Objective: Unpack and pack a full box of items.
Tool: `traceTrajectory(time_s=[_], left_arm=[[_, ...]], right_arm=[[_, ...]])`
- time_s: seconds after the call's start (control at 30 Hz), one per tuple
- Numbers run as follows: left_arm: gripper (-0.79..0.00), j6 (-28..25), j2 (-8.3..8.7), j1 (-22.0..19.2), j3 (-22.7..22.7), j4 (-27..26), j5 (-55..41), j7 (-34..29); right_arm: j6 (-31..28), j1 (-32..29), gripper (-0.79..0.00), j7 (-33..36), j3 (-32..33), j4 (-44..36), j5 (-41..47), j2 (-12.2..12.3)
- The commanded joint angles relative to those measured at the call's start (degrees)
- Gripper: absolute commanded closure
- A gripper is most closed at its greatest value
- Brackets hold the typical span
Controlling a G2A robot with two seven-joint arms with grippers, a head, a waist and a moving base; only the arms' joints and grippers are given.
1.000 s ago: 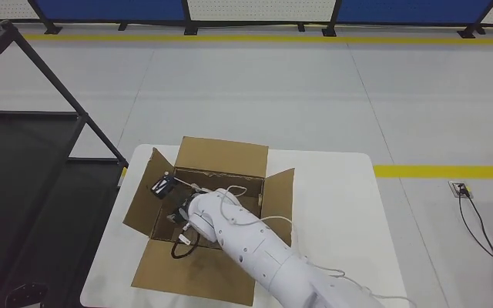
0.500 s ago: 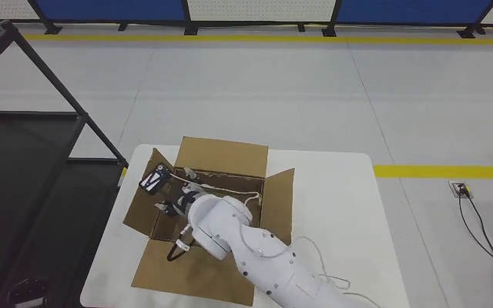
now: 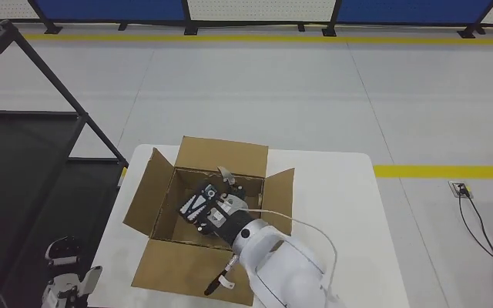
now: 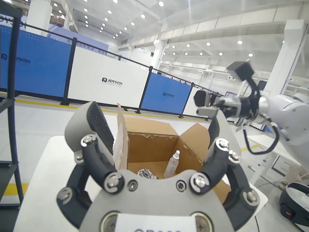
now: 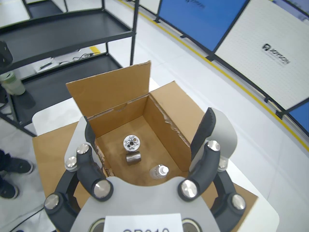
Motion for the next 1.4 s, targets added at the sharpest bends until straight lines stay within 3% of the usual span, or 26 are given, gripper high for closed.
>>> traceTrajectory(time_s=[0.0, 0.3, 0.5, 0.67, 0.8, 0.93, 1.2, 1.37], left_arm=[[-0.785, 0.0, 0.00, 0.1, -0.1, 0.0, 0.0, 0.4], [-0.785, 0.5, 0.03, -0.4, 0.1, -0.5, -0.1, -0.4], [-0.785, 6.5, 0.50, -7.7, 2.6, 2.1, 4.4, -9.2], [-0.785, 7.5, 0.79, -12.9, 6.3, 5.3, 5.9, -14.9], [-0.785, 6.8, 0.96, -14.5, 8.8, 6.1, 7.5, -17.5], [-0.785, 6.8, 1.08, -14.9, 10.2, 6.3, 7.7, -19.5], [-0.785, 6.0, 1.41, -14.6, 11.6, 4.9, 5.3, -24.0], [-0.785, 5.0, 1.62, -13.7, 12.5, 3.4, 5.4, -25.5]], right_arm=[[-0.3, 0.1, -0.785, 0.0, 0.0, 0.1, 0.9, 0.0], [-0.1, -0.5, -0.785, -1.0, 0.4, 0.3, 1.3, 0.0], [-2.8, -3.7, -0.785, -3.5, 6.9, -3.5, 10.4, 0.7], [-5.7, -8.5, -0.785, -2.6, 14.2, -8.5, 20.1, 1.6], [-6.5, -12.6, -0.785, 1.8, 20.7, -12.0, 29.8, 2.3], [-7.0, -14.0, -0.785, 10.8, 26.3, -12.1, 39.8, 3.2], [-8.0, -9.8, -0.785, 28.4, 28.8, -6.4, 50.2, 4.8], [-7.6, -7.6, -0.785, 30.9, 31.4, -3.3, 55.3, 5.7]])
